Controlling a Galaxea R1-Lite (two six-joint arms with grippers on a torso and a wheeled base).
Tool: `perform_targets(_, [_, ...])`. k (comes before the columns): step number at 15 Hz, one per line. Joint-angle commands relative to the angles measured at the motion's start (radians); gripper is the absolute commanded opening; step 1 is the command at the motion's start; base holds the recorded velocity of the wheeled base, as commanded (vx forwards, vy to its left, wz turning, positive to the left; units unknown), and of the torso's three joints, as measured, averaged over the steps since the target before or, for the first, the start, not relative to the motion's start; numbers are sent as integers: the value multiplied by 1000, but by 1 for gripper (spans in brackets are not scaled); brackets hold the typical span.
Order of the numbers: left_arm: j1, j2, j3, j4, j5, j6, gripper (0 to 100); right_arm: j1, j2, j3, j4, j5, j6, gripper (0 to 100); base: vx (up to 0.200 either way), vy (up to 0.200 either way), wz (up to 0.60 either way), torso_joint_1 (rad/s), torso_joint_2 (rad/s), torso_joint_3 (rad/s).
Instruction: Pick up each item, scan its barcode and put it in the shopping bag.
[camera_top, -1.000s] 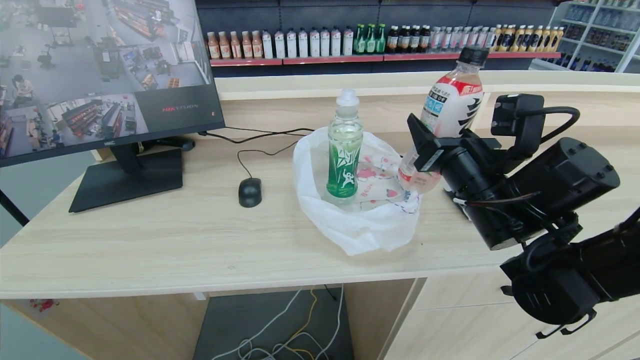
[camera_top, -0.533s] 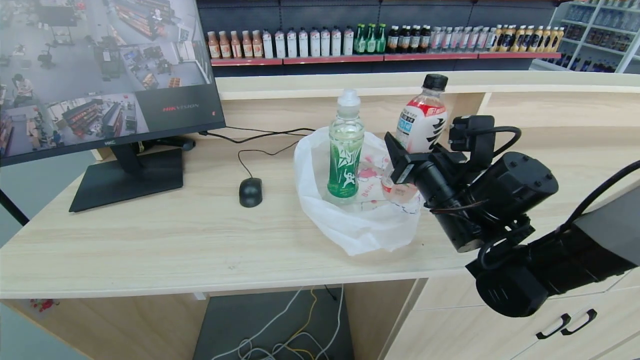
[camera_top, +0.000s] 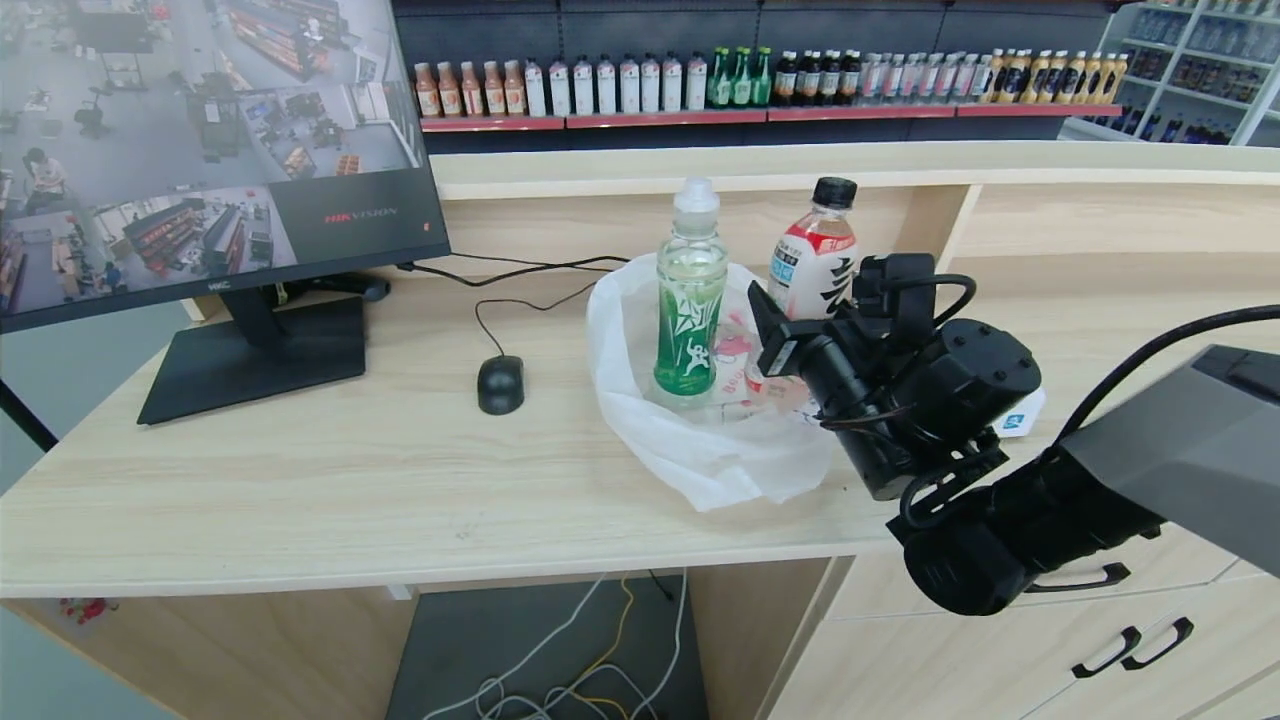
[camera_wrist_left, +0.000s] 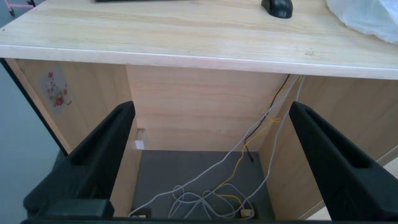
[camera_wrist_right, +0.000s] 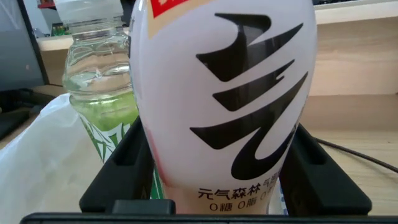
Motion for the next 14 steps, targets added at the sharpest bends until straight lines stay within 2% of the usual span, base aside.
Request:
perform_targets(1, [0,0,0,0,1,0,100,1,30,-24,-2,0,-2,0,0,0,0,0,0,0])
perform_targets(4, [0,0,0,0,1,0,100,-5,46,-30,-2,2,-11,0,0,0,0,0,0,0])
perform_targets(7, [0,0,0,0,1,0,100,-26,81,-76,-2,91,-63,0,0,0,0,0,0,0])
perform_targets(14, [0,0,0,0,1,0,100,-92,108,-120,-2,97,-74,0,0,0,0,0,0,0])
